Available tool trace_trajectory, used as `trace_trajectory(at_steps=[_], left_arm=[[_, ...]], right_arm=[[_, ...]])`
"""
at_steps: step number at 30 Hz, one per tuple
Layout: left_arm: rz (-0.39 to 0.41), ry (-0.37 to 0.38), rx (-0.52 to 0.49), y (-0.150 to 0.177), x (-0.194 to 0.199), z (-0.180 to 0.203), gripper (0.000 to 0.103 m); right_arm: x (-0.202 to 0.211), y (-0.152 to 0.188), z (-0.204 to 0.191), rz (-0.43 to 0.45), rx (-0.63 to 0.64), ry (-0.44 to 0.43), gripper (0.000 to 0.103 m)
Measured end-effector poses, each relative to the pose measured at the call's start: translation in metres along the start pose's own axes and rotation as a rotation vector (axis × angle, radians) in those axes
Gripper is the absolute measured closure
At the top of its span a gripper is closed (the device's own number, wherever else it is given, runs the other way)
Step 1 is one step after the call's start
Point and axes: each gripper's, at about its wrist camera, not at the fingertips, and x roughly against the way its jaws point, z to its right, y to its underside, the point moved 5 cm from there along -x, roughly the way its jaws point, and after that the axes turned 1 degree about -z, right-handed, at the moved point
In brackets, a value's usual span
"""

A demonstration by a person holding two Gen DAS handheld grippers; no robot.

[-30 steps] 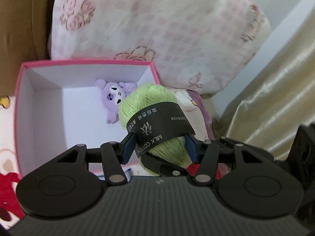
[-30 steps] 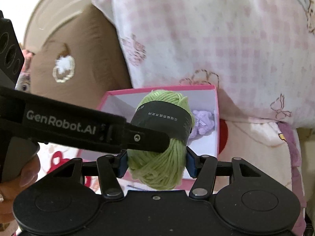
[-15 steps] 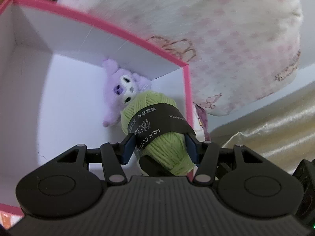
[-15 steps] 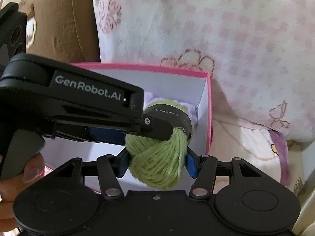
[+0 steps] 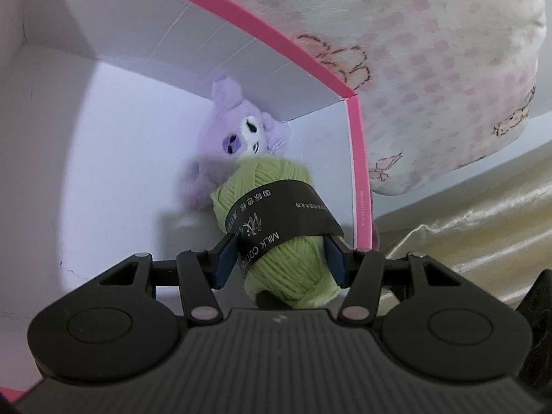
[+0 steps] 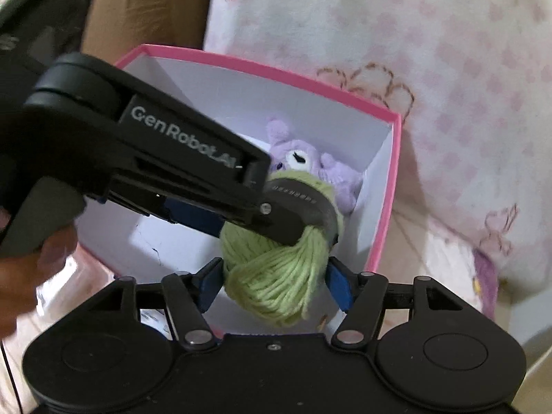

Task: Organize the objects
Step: 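Carry the yarn ball with the left gripper into the pink box, then open the left gripper to release the yarn beside the plush toy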

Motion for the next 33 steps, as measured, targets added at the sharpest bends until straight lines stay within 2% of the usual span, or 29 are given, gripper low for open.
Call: trace_trajectory(at_steps=[2, 5, 9, 18, 21, 23, 26, 33], left_arm=[[-0.001, -0.022, -0.022, 0.002, -0.001, 0.0, 0.05], [-0.004, -0.066, -0.065, 0.006, -0.006, 0.003, 0.052], [0.011, -0.095, -0.116, 0.009, -0.01, 0.01, 0.052], [0.002, -0.09, -0.09, 0.013, -0.02, 0.009, 0.052], [0.032, -0.109, -0.143, 0.016, -0.014, 0.015, 0.05], [0.05, -0.147, -0.197, 0.02, -0.006, 0.023, 0.05], [0.047, -0.189, -0.232, 0.023, 0.006, 0.031, 0.049], [0.06, -0.301, -0.382, 0.032, 0.042, 0.067, 0.045]], right_arm=[[0.003, 0.003, 0.003, 0.02, 0.004, -0.043, 0.037], [0.003, 0.007, 0.005, 0.036, 0.003, -0.069, 0.053], [-0.001, 0.011, 0.011, 0.055, -0.022, -0.058, 0.058], [0.008, 0.022, 0.011, 0.092, -0.025, 0.001, 0.056], [0.023, 0.029, 0.013, 0.118, -0.06, -0.047, 0.054], [0.035, 0.033, 0.015, 0.142, -0.089, -0.071, 0.053], [0.055, 0.038, 0.016, 0.166, -0.128, -0.107, 0.052], [0.102, 0.047, 0.013, 0.215, -0.147, -0.115, 0.048]])
